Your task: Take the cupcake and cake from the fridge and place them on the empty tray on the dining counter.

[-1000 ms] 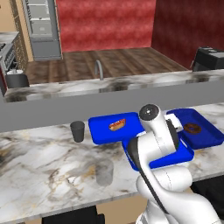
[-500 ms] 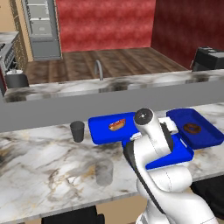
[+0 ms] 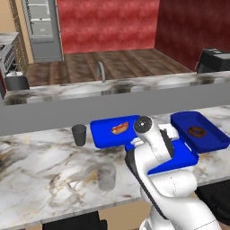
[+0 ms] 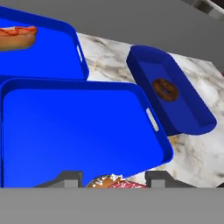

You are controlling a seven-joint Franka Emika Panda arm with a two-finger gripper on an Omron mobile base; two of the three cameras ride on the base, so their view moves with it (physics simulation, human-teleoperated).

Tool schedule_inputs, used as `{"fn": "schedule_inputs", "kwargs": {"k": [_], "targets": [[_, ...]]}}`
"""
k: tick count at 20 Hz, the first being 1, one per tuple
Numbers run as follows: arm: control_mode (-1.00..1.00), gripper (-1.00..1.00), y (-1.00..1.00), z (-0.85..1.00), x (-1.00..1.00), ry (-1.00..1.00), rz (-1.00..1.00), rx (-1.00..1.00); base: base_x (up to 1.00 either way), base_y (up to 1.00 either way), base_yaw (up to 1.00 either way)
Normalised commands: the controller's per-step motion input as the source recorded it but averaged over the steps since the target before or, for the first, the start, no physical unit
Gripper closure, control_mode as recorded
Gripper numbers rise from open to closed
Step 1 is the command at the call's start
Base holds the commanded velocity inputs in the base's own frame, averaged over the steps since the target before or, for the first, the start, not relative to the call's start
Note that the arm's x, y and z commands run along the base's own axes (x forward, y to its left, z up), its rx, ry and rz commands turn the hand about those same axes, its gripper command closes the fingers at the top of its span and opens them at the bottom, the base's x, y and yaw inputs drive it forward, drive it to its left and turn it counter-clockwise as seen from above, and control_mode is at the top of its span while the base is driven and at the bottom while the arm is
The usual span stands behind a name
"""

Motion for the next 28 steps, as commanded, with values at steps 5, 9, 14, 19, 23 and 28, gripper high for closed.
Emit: {"fn": "schedule_inputs", "kwargs": {"k": [5,9,14,19,23,28], "targets": [[-1.00,1.00,-0.17,-0.30,0.10,-0.04,0.00,0.00,0.00,0.00,0.00],[-1.00,1.00,-0.17,-0.29,0.16,-0.03,0.00,0.00,0.00,0.00,0.00],[-1.00,1.00,-0.07,-0.30,0.21,-0.03,0.00,0.00,0.00,0.00,0.00],[-1.00,1.00,-0.03,-0.31,0.19,-0.04,0.00,0.00,0.00,0.00,0.00],[-1.00,1.00,-0.06,-0.36,0.16,-0.04,0.00,0.00,0.00,0.00,0.00],[-1.00,1.00,-0.11,-0.42,0.09,-0.03,0.00,0.00,0.00,0.00,0.00]]}}
